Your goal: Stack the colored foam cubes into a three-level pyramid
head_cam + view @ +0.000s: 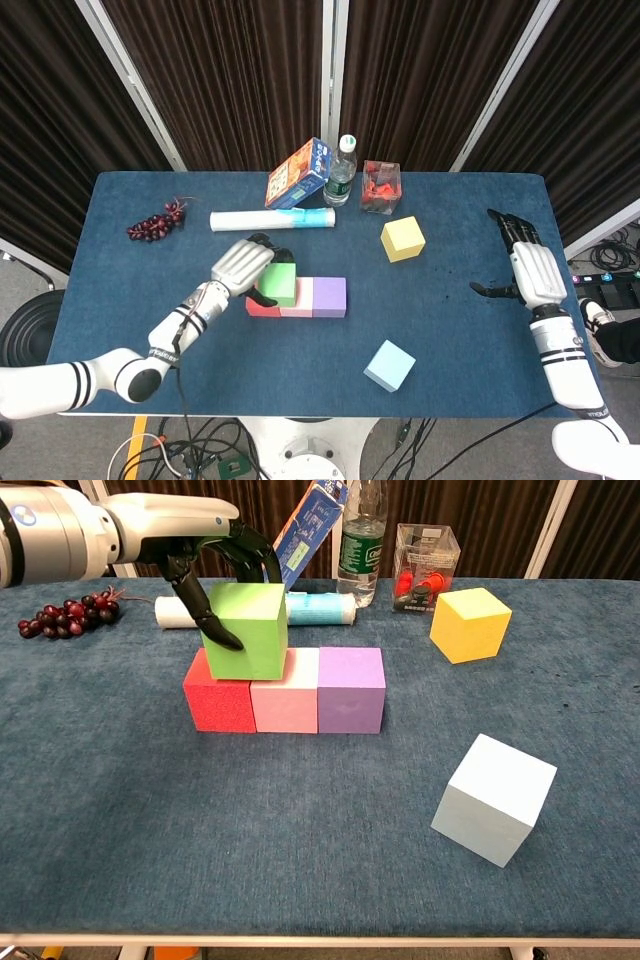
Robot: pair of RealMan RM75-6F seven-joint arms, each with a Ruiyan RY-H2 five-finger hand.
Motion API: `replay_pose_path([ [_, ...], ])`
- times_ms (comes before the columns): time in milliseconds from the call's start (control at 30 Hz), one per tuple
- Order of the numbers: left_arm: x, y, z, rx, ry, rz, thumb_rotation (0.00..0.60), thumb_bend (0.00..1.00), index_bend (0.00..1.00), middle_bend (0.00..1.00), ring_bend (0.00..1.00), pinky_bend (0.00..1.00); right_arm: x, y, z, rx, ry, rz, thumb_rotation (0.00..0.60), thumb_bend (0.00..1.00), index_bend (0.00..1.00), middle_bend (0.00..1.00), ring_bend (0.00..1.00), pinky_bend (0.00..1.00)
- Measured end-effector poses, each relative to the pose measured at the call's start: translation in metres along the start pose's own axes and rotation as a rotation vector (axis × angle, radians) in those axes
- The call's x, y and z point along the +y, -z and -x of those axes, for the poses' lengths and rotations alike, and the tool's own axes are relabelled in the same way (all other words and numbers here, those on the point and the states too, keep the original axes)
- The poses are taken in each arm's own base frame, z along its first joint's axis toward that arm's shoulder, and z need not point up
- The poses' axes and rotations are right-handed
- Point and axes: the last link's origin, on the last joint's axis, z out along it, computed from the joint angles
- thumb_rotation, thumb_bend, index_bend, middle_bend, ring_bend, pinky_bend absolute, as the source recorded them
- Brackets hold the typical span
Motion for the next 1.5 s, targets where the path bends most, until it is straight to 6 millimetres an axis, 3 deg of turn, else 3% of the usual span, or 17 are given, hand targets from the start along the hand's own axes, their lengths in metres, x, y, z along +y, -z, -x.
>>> replay_pose_path([
  [1133, -0.0006, -0.0015, 0.0063, -0.020, -0.023, -0.009, 0.600, 0.09, 0.32, 0.45, 0.30, 0.15, 0.0035, 0.0010, 0.0008, -0.001, -0.002, 0.009, 0.600, 0.00, 0.00, 0.10, 0.00, 0.00],
  [1500, 0.0006, -0.0009, 0.0075, -0.018, -0.029, -0.005, 0.600, 0.09, 0.26, 0.38, 0.30, 0.13, 0.0032, 0.0005, 0.0014, -0.002, -0.003, 0.007, 0.600, 0.00, 0.00, 0.10, 0.00, 0.00],
])
